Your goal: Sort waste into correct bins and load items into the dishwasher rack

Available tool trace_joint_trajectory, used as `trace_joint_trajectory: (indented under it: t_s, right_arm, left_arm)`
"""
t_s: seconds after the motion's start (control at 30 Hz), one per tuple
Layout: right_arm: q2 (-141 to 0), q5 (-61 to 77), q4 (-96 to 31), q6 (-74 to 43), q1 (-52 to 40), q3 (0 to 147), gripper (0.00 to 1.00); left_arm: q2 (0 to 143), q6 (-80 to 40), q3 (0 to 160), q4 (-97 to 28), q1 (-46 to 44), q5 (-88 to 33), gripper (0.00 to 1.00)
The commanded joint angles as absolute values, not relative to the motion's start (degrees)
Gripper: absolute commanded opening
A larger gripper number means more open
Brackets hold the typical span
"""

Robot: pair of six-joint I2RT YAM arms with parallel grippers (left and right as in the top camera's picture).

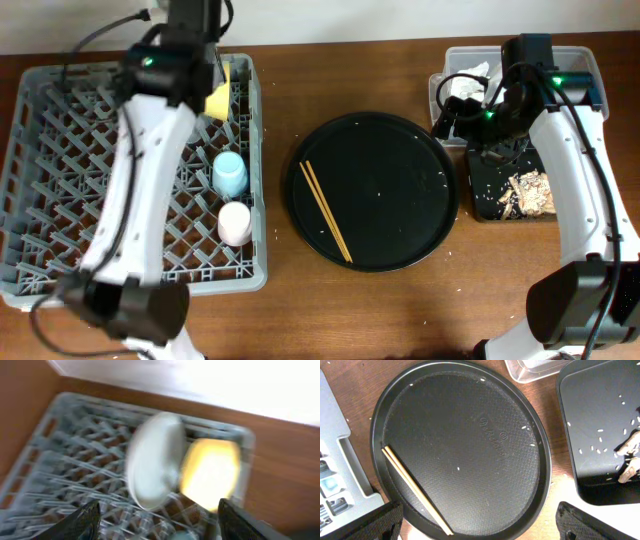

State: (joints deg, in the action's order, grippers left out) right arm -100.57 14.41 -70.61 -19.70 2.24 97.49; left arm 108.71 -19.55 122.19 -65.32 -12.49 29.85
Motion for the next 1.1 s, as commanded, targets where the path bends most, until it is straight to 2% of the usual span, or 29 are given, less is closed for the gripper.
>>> trace_joint_trajectory:
  t_s: [0.0, 0.1, 0.17, 0.3, 0.43, 0.53, 0.77, 1.07]
  right_arm:
    - [-100.77, 14.11, -70.63, -19.75, 1.78, 97.27, 0.99]
    - [-100.77, 14.11, -70.63, -19.75, 1.78, 97.27, 0.98]
    - [-100.77, 14.11, -70.63, -19.75, 1.78, 97.27, 0.98]
    - [-100.77, 14.11, -70.63, -19.77, 1.78, 97.27, 0.98]
    - [-100.77, 14.11, -70.63, -19.75, 1.78, 97.27, 0.98]
    - [-100.77, 14.11, -70.63, -19.75, 1.78, 97.27, 0.98]
    - [-100.77, 14.11, -70.63, -19.75, 1.78, 97.27, 0.98]
    - [-100.77, 14.11, -70.63, -19.77, 1.78, 97.27, 0.98]
  left_arm:
    - [106.80, -19.68, 122.87, -74.72, -18.20, 13.98, 0.75]
    - [110.19, -21.19, 121.51, -78.50, -26.94, 9.41, 0.76]
    - [113.45, -27.22, 116.60, -75.79, -30.39, 7.88, 0.80]
    - [115.55, -39.90, 102.85, -63.20, -33.69, 6.81, 0.80]
    - [118.37, -39.90, 92.44, -44.88, -35.86, 6.85, 0.72]
    - [120.99, -39.92, 91.81, -40.66, -36.01, 6.85, 0.68]
    - [125.36, -44.42, 91.81, -37.89, -35.24, 9.04, 0.68]
    - [125.01, -46.65, 93.19, -41.67, -33.10, 10.04, 0.68]
